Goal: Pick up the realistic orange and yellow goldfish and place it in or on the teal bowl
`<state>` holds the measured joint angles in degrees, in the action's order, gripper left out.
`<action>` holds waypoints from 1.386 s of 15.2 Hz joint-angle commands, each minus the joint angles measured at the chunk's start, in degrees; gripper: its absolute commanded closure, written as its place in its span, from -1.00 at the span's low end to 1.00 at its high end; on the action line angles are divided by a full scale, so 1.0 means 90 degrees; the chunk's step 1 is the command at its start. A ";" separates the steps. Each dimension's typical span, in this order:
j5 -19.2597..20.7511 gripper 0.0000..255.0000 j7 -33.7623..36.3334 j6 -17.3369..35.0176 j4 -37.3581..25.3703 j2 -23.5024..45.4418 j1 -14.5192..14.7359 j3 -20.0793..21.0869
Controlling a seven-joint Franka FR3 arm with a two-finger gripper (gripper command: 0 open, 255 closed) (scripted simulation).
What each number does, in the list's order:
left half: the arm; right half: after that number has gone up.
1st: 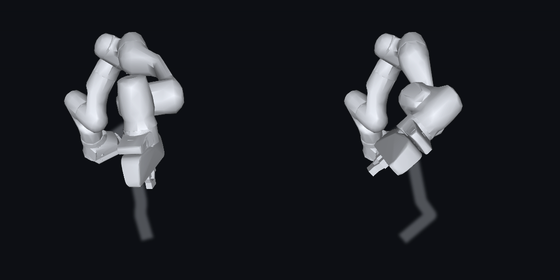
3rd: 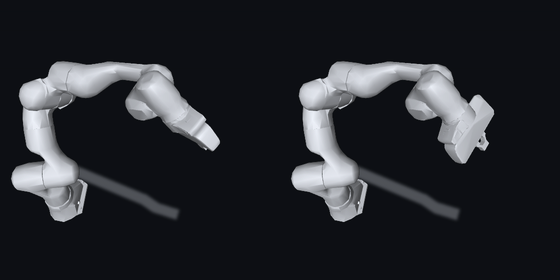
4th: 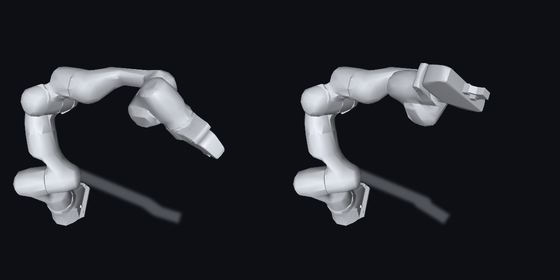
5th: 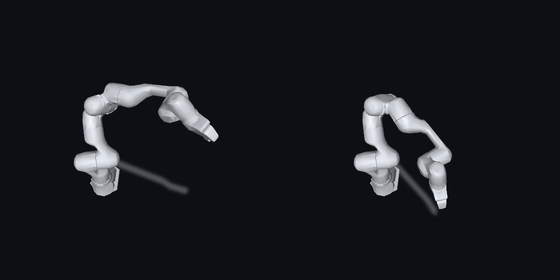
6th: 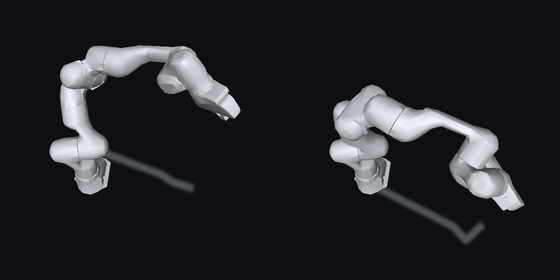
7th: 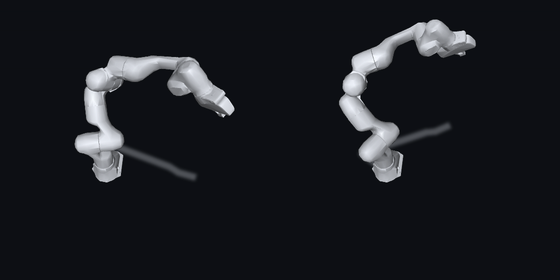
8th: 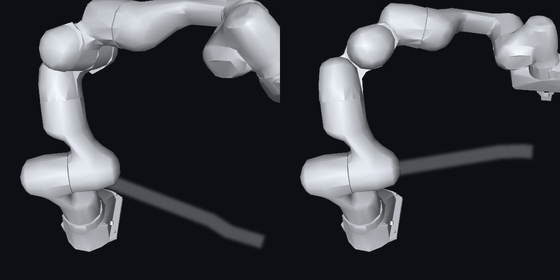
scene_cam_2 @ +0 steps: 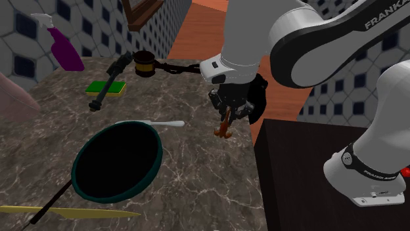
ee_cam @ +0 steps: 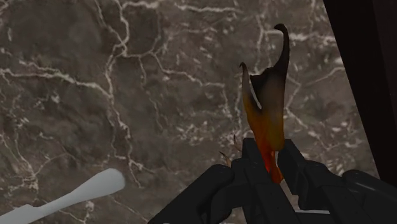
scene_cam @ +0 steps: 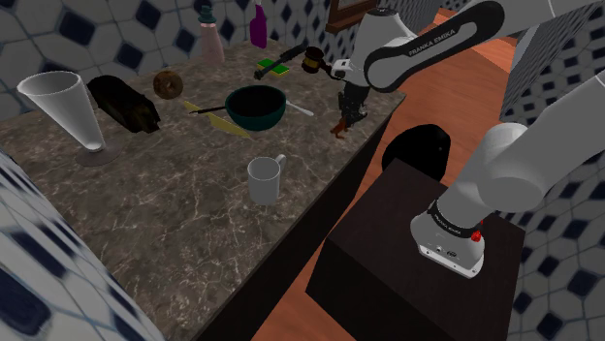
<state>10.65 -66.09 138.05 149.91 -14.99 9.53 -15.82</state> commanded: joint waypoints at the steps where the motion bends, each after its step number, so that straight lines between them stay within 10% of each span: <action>1: 0.0002 1.00 0.0001 -0.0105 -0.0025 -0.0063 0.0000 0.0010; 21: -0.0048 1.00 -0.0042 -0.2069 -0.1023 -0.1035 0.0007 0.0207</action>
<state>10.24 -66.39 120.39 141.25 -23.94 9.61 -14.01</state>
